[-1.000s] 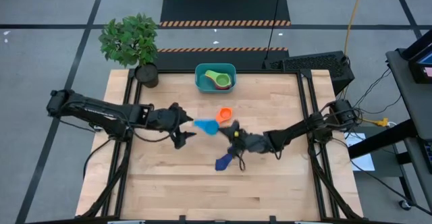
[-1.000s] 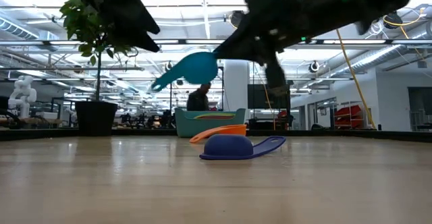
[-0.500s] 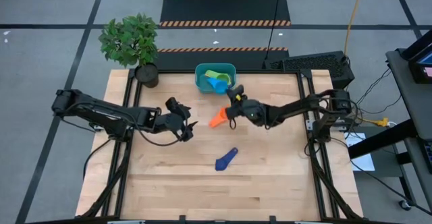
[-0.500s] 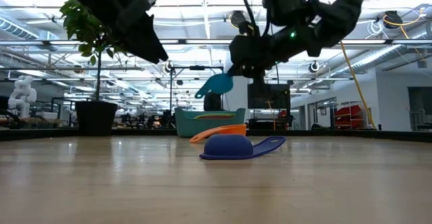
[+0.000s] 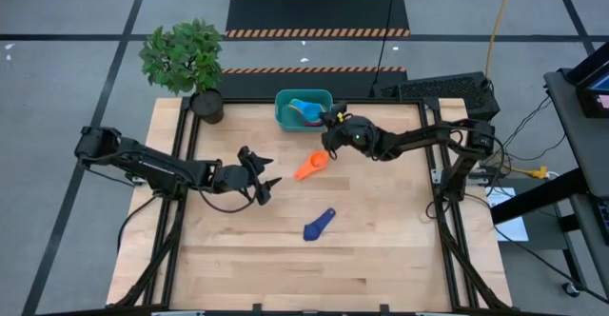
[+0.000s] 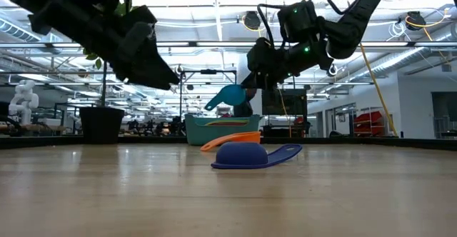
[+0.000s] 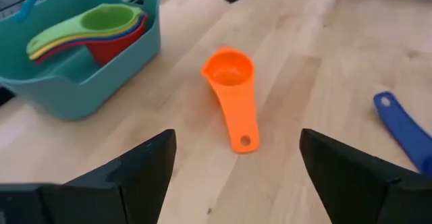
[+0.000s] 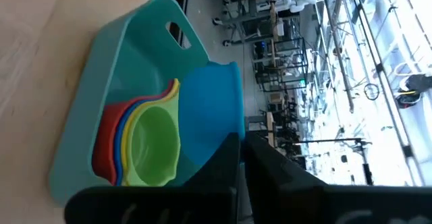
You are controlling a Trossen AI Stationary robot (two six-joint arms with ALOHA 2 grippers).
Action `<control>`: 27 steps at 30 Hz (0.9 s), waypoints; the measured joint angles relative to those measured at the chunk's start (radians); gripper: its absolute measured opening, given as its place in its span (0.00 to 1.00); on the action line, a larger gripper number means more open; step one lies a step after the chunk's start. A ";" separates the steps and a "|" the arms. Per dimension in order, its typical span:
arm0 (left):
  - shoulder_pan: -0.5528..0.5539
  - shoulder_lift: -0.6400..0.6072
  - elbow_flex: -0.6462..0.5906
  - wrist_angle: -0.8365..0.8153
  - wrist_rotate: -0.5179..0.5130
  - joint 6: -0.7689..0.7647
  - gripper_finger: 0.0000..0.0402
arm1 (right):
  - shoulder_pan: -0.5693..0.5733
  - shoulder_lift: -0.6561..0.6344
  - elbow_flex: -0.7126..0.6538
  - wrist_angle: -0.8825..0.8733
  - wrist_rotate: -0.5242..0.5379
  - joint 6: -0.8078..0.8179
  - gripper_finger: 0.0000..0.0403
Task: Nest measuring cups in basket
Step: Stack the light blue measuring cup on top of the green measuring cup in the blue bin
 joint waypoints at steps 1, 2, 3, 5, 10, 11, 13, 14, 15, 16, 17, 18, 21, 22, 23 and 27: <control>0.005 0.000 -0.004 0.002 0.001 -0.001 0.79 | -0.011 0.000 0.000 -0.002 -0.023 0.012 0.00; 0.008 0.000 -0.004 0.004 0.001 -0.002 0.79 | -0.022 0.000 0.000 -0.002 -0.044 0.025 0.00; 0.011 0.000 -0.004 0.009 0.000 -0.002 0.79 | -0.031 0.003 0.000 -0.001 -0.064 0.034 0.00; 0.014 0.000 -0.004 0.014 -0.001 0.001 0.79 | -0.046 0.021 0.011 0.004 -0.086 0.039 0.00; 0.015 0.000 -0.004 0.018 0.014 0.000 0.79 | -0.061 0.103 0.074 0.000 -0.091 0.005 0.00; 0.015 0.000 -0.004 0.019 0.014 0.000 0.79 | -0.061 0.122 0.085 -0.001 -0.091 -0.024 0.00; 0.013 0.000 -0.004 0.019 0.015 0.000 0.79 | -0.060 0.153 0.102 -0.007 -0.088 -0.080 0.00; 0.012 0.000 -0.004 0.019 0.015 -0.001 0.79 | -0.059 0.162 0.112 -0.003 -0.086 -0.098 0.00; 0.011 0.000 -0.004 0.018 0.015 -0.004 0.79 | -0.059 0.165 0.117 -0.004 -0.080 -0.108 0.00; 0.010 0.000 -0.004 0.018 0.017 -0.005 0.79 | -0.058 0.165 0.120 -0.002 -0.065 -0.112 0.00; 0.008 0.000 -0.004 0.018 0.020 -0.005 0.79 | -0.058 0.165 0.124 0.003 -0.058 -0.112 0.00; 0.006 0.000 -0.004 0.017 0.023 -0.005 0.79 | -0.059 0.163 0.124 0.002 -0.050 -0.112 0.00; -0.002 0.000 -0.004 0.014 0.024 -0.003 0.79 | -0.060 0.143 0.122 -0.005 -0.030 -0.104 0.00; -0.004 0.000 -0.004 0.012 0.025 -0.003 0.79 | -0.060 0.133 0.122 -0.008 -0.030 -0.105 0.00; -0.006 0.000 -0.004 0.009 0.026 -0.003 0.79 | -0.060 0.124 0.122 -0.009 -0.033 -0.108 0.00; -0.016 0.000 -0.004 -0.009 0.036 -0.012 0.79 | -0.060 0.111 0.122 -0.024 -0.035 -0.107 0.00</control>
